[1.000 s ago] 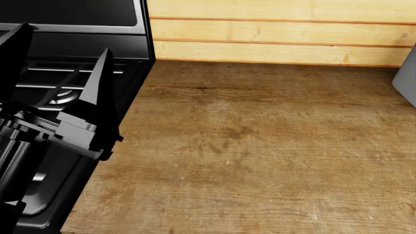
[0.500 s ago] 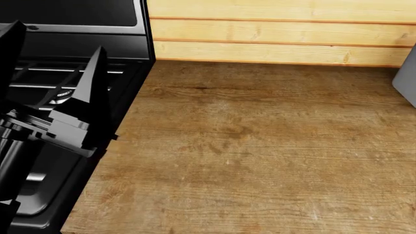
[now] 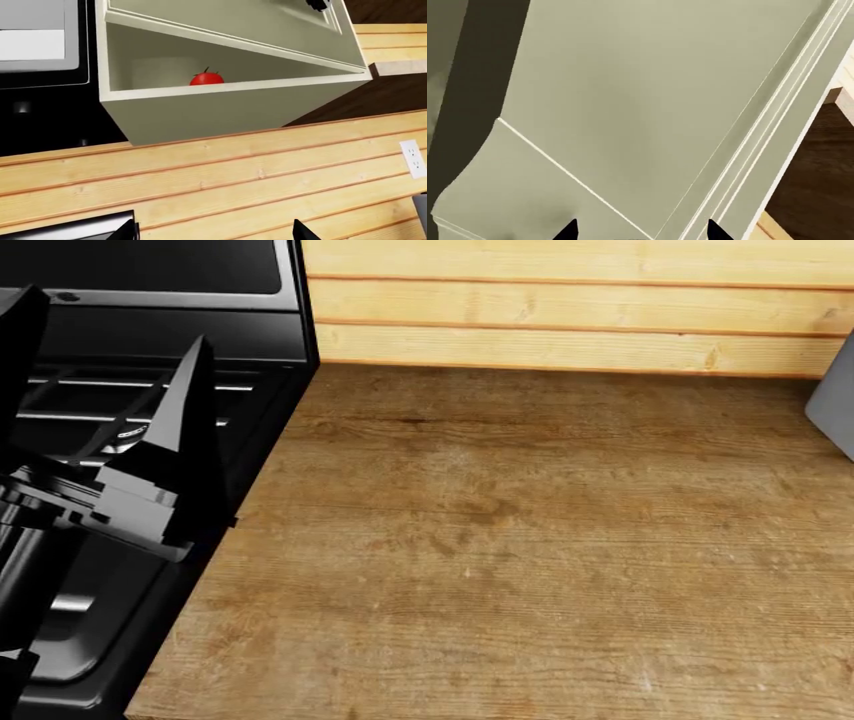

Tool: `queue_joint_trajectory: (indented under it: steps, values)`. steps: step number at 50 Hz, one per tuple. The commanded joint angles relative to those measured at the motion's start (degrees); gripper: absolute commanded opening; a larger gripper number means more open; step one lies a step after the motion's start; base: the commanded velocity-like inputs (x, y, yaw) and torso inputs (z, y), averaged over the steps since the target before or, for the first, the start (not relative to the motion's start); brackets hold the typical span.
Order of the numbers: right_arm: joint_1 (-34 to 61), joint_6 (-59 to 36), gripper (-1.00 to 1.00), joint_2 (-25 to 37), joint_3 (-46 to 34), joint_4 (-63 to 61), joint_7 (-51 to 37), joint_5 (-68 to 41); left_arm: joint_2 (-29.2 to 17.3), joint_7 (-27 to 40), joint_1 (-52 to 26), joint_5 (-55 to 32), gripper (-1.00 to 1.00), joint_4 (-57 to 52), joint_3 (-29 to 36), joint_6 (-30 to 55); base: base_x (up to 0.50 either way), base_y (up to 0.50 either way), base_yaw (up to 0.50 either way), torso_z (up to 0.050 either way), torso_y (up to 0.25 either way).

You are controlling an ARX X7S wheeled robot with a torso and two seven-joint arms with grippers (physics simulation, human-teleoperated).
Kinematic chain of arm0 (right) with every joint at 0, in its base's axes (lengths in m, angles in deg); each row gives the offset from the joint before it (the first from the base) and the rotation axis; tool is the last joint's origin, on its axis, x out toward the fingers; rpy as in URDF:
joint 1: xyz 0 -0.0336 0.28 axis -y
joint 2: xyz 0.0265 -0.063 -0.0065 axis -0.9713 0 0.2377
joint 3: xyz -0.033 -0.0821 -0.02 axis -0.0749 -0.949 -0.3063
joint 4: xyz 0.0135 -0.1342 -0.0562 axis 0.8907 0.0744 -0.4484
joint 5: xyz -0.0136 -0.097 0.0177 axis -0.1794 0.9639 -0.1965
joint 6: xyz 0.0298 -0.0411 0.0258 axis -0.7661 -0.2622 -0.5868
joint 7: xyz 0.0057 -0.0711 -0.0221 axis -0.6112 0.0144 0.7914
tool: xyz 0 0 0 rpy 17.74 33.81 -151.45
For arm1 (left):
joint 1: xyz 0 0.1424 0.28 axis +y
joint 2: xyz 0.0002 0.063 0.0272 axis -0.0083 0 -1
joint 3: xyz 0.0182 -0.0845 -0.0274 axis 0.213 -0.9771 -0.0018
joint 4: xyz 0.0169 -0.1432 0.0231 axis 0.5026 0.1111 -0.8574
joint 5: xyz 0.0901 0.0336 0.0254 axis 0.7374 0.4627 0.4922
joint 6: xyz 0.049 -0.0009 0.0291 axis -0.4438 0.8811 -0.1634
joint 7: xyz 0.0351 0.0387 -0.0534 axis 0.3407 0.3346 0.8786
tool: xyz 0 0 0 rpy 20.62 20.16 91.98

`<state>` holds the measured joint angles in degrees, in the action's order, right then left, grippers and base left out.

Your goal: Pick the tomato, carrot from the counter and place them in the cabinet. Then close the cabinet.

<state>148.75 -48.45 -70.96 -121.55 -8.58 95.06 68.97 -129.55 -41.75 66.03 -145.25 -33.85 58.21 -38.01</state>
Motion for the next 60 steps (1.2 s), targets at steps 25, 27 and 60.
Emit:
queue_joint_trajectory:
  steps: [25,27,60]
  values:
    - [-5.42,3.72,1.00,0.78,-3.51,26.29,18.09,-6.16,-0.09,-1.83,2.70,0.08,1.00,0.88,-2.80,-3.62,0.00,0.00,0.00,0.000,0.000]
    - [-5.29,3.97,1.00,0.77,-3.29,26.29,18.12,-6.02,0.03,-2.13,3.28,0.71,1.00,0.72,-3.03,-4.10,0.00,0.00,0.00,0.000,-0.039]
    - [-4.07,5.82,1.00,0.68,-0.79,26.29,17.51,-5.44,0.59,-4.06,5.11,2.38,1.00,0.85,-3.30,-6.40,0.00,0.00,0.00,0.003,-0.105]
